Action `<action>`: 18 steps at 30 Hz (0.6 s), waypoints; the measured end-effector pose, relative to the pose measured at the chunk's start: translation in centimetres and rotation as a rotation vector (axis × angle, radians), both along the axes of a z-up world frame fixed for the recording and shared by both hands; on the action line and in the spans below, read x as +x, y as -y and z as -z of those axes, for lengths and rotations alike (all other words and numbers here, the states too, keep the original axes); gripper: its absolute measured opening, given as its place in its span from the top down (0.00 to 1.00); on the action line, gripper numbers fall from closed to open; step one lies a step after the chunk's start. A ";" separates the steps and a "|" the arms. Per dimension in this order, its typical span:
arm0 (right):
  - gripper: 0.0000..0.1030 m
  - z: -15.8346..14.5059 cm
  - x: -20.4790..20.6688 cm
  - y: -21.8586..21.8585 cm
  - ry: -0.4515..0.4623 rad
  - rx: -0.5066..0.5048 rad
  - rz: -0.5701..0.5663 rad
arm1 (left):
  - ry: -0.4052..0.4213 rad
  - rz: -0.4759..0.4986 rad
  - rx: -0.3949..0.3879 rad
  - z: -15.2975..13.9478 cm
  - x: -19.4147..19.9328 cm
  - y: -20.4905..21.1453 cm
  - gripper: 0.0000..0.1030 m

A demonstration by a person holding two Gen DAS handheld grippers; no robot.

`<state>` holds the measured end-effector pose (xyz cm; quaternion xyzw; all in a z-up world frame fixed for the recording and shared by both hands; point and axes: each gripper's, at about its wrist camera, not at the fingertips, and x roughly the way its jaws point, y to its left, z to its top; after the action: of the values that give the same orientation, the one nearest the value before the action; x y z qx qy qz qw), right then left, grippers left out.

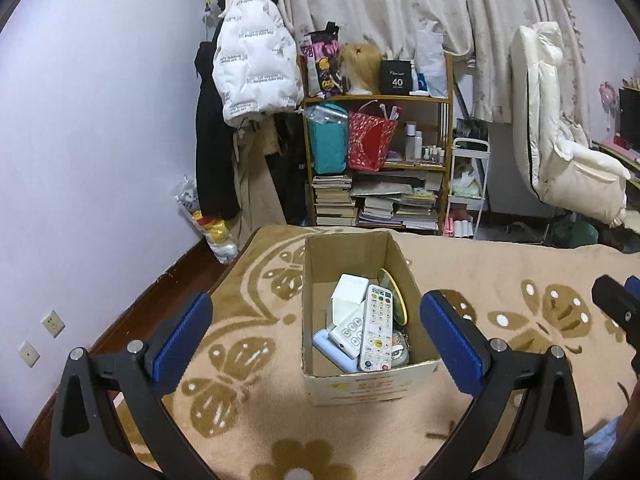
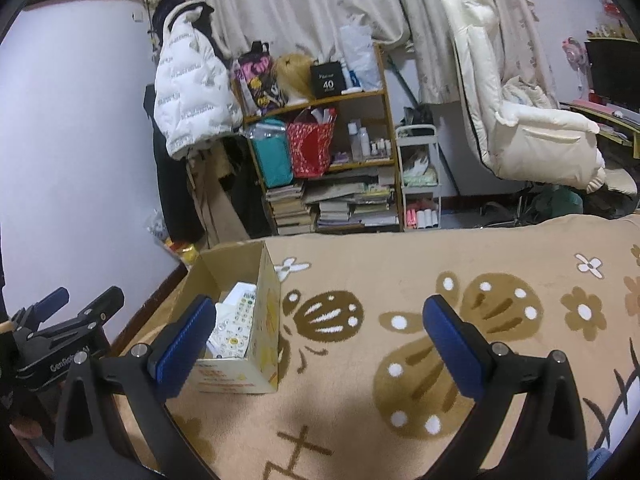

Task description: Organize rigid objects

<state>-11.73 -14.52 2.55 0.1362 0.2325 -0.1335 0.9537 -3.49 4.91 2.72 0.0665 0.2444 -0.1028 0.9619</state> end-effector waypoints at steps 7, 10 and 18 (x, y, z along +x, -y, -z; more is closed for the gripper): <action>0.00 -0.3 -0.6 -0.3 0.023 0.005 0.010 | 0.043 0.008 0.022 -0.5 -1.3 0.6 0.00; 0.00 -0.2 -0.7 -0.3 0.023 0.003 0.004 | 0.043 0.012 0.016 -0.5 -1.3 0.5 0.00; 0.00 -0.1 -0.9 -0.2 0.018 0.004 0.008 | 0.038 0.016 0.027 -0.5 -1.5 0.7 0.00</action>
<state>-12.65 -14.29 2.63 0.1400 0.2234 -0.1358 0.9550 -4.97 4.18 3.20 0.0833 0.2267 -0.1060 0.9646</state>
